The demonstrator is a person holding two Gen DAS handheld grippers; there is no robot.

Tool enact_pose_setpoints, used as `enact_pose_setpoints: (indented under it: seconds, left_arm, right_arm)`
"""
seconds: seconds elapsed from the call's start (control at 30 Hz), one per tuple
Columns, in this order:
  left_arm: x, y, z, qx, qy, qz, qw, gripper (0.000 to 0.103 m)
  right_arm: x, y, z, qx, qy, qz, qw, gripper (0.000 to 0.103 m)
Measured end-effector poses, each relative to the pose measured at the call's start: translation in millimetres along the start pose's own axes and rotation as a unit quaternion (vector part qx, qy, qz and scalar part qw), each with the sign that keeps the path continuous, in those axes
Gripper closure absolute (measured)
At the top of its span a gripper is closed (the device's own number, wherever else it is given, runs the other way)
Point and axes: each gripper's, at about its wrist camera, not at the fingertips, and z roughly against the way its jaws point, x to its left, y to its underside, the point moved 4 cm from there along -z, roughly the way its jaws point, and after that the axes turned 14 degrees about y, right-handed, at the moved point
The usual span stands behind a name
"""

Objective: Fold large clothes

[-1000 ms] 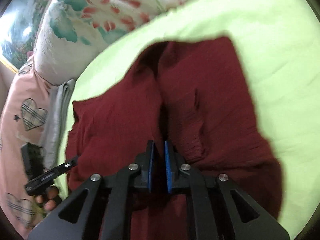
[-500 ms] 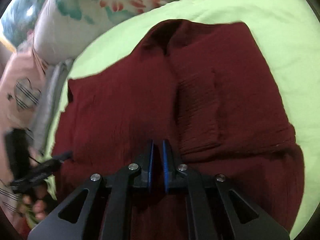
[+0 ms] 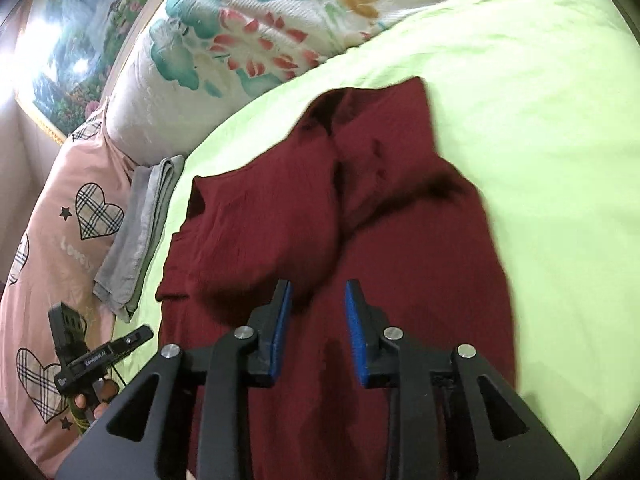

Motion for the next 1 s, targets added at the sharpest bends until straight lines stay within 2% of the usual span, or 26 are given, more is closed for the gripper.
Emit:
enact_pose_setpoints:
  seconds: [0.13,0.2,0.3,0.37,0.47,0.53,0.6,0.77,0.87,0.93,1.0]
  left_arm:
    - [21,38,39,0.001,-0.013,0.007,0.9999,0.057]
    - [28,54,50,0.008,-0.019,0.003,0.9998,0.056]
    - [36,76,57,0.019,-0.02,0.009,0.9996,0.054]
    - [39,90,55,0.036,-0.008,0.017,0.9992,0.052]
    - [43,108,56,0.048,-0.004,0.014,0.9987,0.051]
    - [38,115,58,0.049,0.005,0.001,0.9988,0.04]
    - [33,122,58,0.057,0.032,0.002,0.9979,0.034]
    - [23,133,56,0.065,0.06,-0.012,0.996,0.04]
    - [20,133,54,0.072,0.079,-0.009,0.9942,0.045]
    - [20,131,53,0.08,0.096,-0.001,0.9922,0.058]
    - [21,131,51,0.087,0.111,0.009,0.9899,0.06]
  right_arm:
    - [-24,23,23,-0.004,0.014,-0.017,1.0,0.073]
    - [-39,31,35,-0.009,0.026,-0.022,0.999,0.068]
    - [-60,40,47,-0.01,0.036,-0.037,0.999,0.067]
    - [-70,46,54,-0.002,0.043,-0.036,0.998,0.067]
    - [-81,59,58,0.019,0.035,-0.038,0.998,0.066]
    - [-87,71,54,0.045,0.024,-0.038,0.998,0.066]
    - [-87,79,54,0.054,-0.006,-0.038,0.998,0.066]
    - [-70,95,49,0.081,-0.085,-0.029,0.993,0.066]
    - [-62,98,43,0.085,-0.103,-0.023,0.991,0.066]
    - [-57,95,38,0.087,-0.115,-0.024,0.989,0.066]
    - [-55,93,36,0.086,-0.121,-0.025,0.989,0.066]
